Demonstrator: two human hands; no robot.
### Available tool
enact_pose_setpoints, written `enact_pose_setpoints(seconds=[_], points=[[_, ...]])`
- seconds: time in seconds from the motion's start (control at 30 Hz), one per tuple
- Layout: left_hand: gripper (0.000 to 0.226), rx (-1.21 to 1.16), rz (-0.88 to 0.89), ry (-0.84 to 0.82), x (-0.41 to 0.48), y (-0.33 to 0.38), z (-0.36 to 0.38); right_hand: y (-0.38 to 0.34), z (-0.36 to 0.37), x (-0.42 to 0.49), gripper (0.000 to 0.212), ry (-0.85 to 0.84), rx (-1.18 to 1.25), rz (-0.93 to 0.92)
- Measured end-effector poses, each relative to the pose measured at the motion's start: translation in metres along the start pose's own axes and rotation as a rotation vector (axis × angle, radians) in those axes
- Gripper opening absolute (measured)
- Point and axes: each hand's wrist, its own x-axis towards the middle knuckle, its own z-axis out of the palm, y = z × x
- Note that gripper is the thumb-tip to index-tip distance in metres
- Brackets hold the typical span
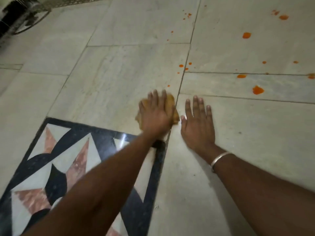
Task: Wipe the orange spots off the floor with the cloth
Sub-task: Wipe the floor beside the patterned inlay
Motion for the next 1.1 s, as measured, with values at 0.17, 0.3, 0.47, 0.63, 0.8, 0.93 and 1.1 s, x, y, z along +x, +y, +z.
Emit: enact_pose_setpoints(seconds=[0.17, 0.3, 0.47, 0.63, 0.8, 0.93, 1.1], points=[[0.071, 0.025, -0.406, 0.081, 0.001, -0.069, -0.007, 0.001, 0.001, -0.001, 0.064, -0.003, 0.010, 0.039], [0.071, 0.005, -0.383, 0.058, -0.043, -0.017, 0.009, -0.002, 0.002, -0.001, 0.065, 0.004, 0.025, 0.055], [0.073, 0.096, -0.068, 0.000, 0.023, -0.059, -0.012, 0.004, 0.004, -0.001, 0.065, -0.015, 0.027, 0.018], [0.070, 0.016, -0.635, 0.104, -0.010, -0.137, -0.014, 0.003, 0.005, 0.000, 0.065, -0.002, 0.033, 0.034], [0.070, 0.036, -0.284, 0.107, -0.067, -0.007, 0.012, 0.001, 0.002, -0.002, 0.066, -0.054, 0.043, 0.035], [0.069, 0.061, -0.103, 0.013, 0.004, -0.020, -0.013, 0.008, -0.005, -0.003, 0.070, -0.100, 0.112, -0.005], [0.073, 0.023, -0.512, 0.076, -0.052, -0.043, -0.006, 0.018, -0.018, 0.001, 0.080, -0.142, 0.500, 0.072]])
